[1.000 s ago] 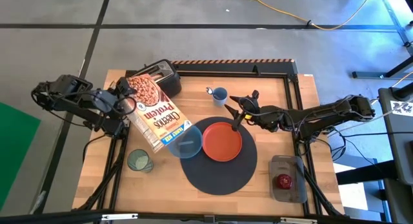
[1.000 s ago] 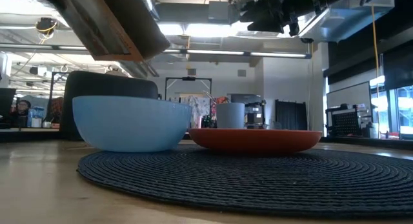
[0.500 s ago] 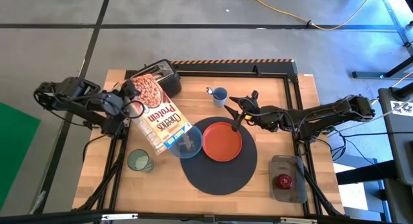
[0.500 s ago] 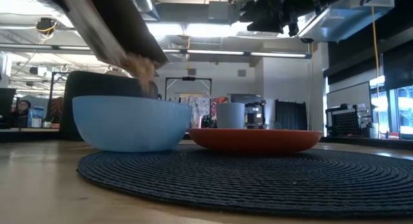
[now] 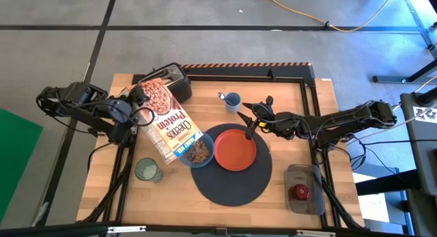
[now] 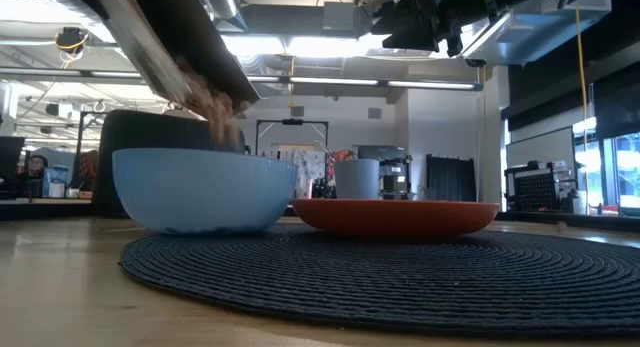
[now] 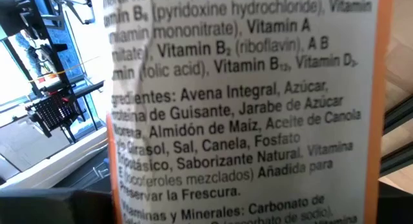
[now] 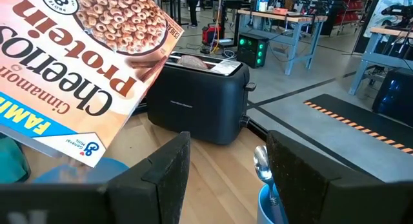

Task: Arrange a breakfast setting
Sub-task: Pour the cereal from the cereal box into the blue bowl

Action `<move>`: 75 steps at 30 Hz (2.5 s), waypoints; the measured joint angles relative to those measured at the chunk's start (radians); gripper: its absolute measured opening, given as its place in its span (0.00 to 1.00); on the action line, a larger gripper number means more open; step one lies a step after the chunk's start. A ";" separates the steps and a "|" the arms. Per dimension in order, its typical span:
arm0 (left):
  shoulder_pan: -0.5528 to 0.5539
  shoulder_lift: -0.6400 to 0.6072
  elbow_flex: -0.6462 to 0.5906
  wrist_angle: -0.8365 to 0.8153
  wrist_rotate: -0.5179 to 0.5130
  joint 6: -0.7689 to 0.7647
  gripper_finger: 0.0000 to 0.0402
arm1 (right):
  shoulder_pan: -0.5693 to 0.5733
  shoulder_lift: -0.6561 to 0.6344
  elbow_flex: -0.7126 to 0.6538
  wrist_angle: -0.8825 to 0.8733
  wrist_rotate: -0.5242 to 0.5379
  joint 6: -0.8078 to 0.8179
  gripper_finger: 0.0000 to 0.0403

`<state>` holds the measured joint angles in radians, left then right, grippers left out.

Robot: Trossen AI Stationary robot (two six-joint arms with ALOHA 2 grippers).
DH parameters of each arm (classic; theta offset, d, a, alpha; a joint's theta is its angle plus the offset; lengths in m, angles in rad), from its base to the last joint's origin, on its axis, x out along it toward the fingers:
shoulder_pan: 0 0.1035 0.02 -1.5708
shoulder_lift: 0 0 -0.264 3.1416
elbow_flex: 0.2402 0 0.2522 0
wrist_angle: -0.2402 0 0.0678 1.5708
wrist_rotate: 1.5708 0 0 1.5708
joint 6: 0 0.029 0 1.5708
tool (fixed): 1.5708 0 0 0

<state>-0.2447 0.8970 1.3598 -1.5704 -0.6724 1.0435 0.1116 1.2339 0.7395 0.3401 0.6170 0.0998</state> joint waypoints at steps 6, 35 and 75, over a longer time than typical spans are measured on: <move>0.000 0.000 -0.077 0.001 -0.010 0.013 0.63 | 0.000 0.000 0.000 0.000 0.000 0.000 0.48; 0.000 -0.019 -0.095 0.002 0.011 -0.292 0.58 | 0.000 0.000 0.000 0.008 -0.106 0.052 0.48; 0.000 -0.101 -0.095 0.001 0.106 -0.404 0.58 | 0.007 0.551 0.184 0.496 -0.363 -0.379 0.48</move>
<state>-0.2447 0.7959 1.2648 -1.5696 -0.5661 0.6394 0.1191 1.7847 0.9230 0.8360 0.2536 -0.2794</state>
